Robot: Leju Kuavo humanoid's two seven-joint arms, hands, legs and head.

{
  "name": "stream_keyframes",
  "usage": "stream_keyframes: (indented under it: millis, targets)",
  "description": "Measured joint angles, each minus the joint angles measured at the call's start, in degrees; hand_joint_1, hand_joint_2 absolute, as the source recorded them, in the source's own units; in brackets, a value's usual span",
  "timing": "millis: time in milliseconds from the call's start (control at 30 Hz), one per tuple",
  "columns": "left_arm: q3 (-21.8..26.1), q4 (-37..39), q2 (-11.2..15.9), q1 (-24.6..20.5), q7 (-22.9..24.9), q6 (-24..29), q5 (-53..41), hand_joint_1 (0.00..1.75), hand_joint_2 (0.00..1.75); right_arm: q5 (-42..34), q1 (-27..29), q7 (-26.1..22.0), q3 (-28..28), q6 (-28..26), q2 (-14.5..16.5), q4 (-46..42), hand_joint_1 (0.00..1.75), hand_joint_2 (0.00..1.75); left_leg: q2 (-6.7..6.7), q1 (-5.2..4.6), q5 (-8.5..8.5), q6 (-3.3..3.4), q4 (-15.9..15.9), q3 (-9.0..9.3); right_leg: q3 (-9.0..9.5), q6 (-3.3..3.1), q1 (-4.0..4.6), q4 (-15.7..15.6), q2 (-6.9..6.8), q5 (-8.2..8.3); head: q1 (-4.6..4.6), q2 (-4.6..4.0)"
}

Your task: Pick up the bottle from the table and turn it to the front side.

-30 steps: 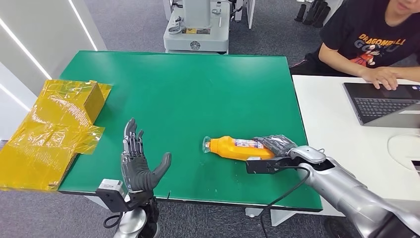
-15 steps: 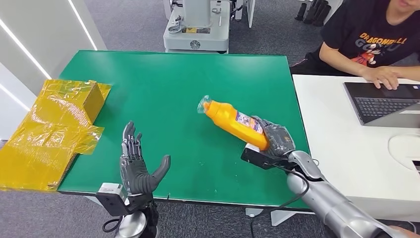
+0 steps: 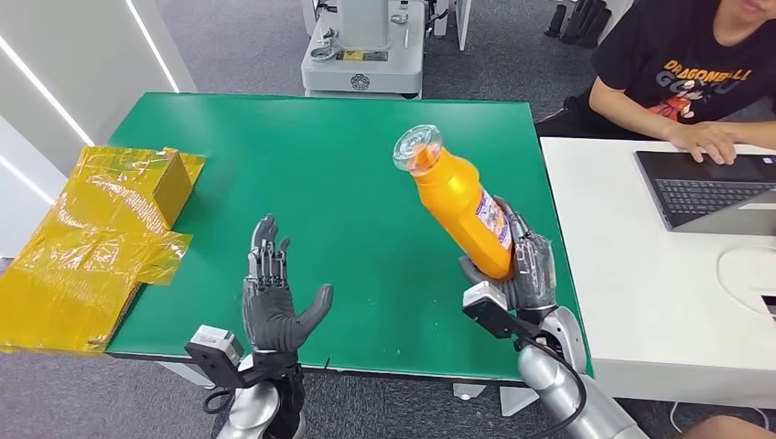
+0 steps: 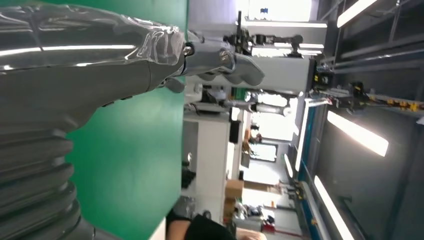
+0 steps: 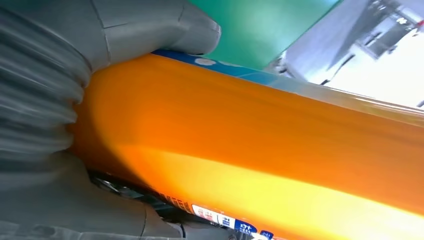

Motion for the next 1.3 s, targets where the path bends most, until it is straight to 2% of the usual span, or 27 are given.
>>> stream_keyframes:
  millis: [167,367,600,900,1300]
  targets:
    - [-1.6,0.9,0.0,-3.2,3.6,-8.9,3.3,0.0,1.75,0.6,-0.2,-0.9,0.2,0.4,2.4,-0.4,1.75,1.75,0.01,0.0,0.03,-0.04,0.0,0.0,0.0,-0.02,0.0,0.0,0.01,0.03,0.01,0.0]
    - [-3.2,1.7,-0.1,-7.3,5.5,-13.8,5.4,0.0,1.75,0.8,-2.4,0.3,2.1,5.6,4.9,2.1,1.75,1.75,0.0,0.0,0.04,-0.04,0.0,0.0,0.0,-0.02,0.0,0.0,0.02,0.03,0.01,0.0]
    - [-3.9,2.4,0.0,-9.8,5.9,-14.3,6.0,0.0,1.75,3.7,-5.9,1.8,5.9,12.3,8.1,6.4,1.75,1.75,0.02,0.0,0.04,-0.04,0.0,-0.02,-0.04,-0.03,0.0,0.0,0.05,0.02,0.01,0.0]
    - [-3.7,3.1,0.1,-10.5,6.3,-13.5,7.1,0.0,1.75,6.7,-9.1,1.4,7.6,15.4,11.2,9.6,1.75,1.75,0.03,0.0,0.03,-0.04,0.0,-0.04,-0.05,-0.02,0.0,0.0,0.05,0.02,0.01,0.0]
    - [-2.2,4.2,0.7,-10.3,6.6,-13.3,7.5,0.0,1.75,8.8,-10.4,-0.1,9.2,21.0,12.7,11.5,1.75,1.75,0.01,0.0,0.03,-0.04,0.0,-0.06,-0.06,-0.02,0.0,0.0,0.04,0.02,0.01,0.0]
